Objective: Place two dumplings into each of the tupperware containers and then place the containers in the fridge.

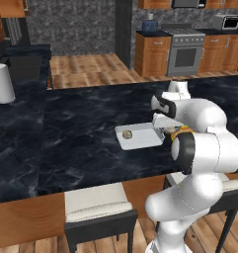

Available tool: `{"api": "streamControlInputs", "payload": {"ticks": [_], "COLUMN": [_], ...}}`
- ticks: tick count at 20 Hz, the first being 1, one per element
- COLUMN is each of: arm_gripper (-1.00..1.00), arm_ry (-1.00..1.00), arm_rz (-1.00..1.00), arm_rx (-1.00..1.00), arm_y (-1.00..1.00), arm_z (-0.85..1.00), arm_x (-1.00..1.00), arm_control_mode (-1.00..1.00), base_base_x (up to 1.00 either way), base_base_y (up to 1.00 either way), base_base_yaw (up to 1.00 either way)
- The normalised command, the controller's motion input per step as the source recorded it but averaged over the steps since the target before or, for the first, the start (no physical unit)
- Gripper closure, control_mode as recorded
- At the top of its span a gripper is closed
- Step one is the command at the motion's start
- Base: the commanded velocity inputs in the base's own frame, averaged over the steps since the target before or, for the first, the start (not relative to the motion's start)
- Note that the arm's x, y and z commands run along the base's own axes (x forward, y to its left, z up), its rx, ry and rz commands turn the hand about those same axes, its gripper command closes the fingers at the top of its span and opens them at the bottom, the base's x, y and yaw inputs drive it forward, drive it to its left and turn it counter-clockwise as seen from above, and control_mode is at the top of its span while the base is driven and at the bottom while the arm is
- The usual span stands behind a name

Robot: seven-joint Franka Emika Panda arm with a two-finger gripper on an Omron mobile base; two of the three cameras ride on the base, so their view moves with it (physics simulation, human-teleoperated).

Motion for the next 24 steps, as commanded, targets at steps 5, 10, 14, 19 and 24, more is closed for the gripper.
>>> {"api": "streamControlInputs", "payload": {"ticks": [5, 10, 14, 19, 24], "arm_gripper": [1.0, 1.0, 1.0, 1.0, 1.0], "arm_ry": [0.0, 0.0, 0.0, 0.0, 0.0], "arm_rz": [0.02, 0.0, 0.0, 0.0, 0.0], "arm_rx": [0.0, 0.0, 0.0, 0.0, 0.0], "arm_y": [0.74, 0.38, 0.02, 0.0, -0.03], "arm_z": [0.0, -0.01, -0.17, -0.45, -0.65], "arm_x": [0.33, 0.71, 0.86, 0.6, 0.06], "arm_control_mode": [-1.0, -1.0, -1.0, -1.0, -1.0], "base_base_x": [0.0, 0.0, 0.0, 0.0, 0.0], "base_base_y": [0.0, 0.0, 0.0, 0.0, 0.0], "base_base_yaw": [0.0, 0.0, 0.0, 0.0, 0.0]}}
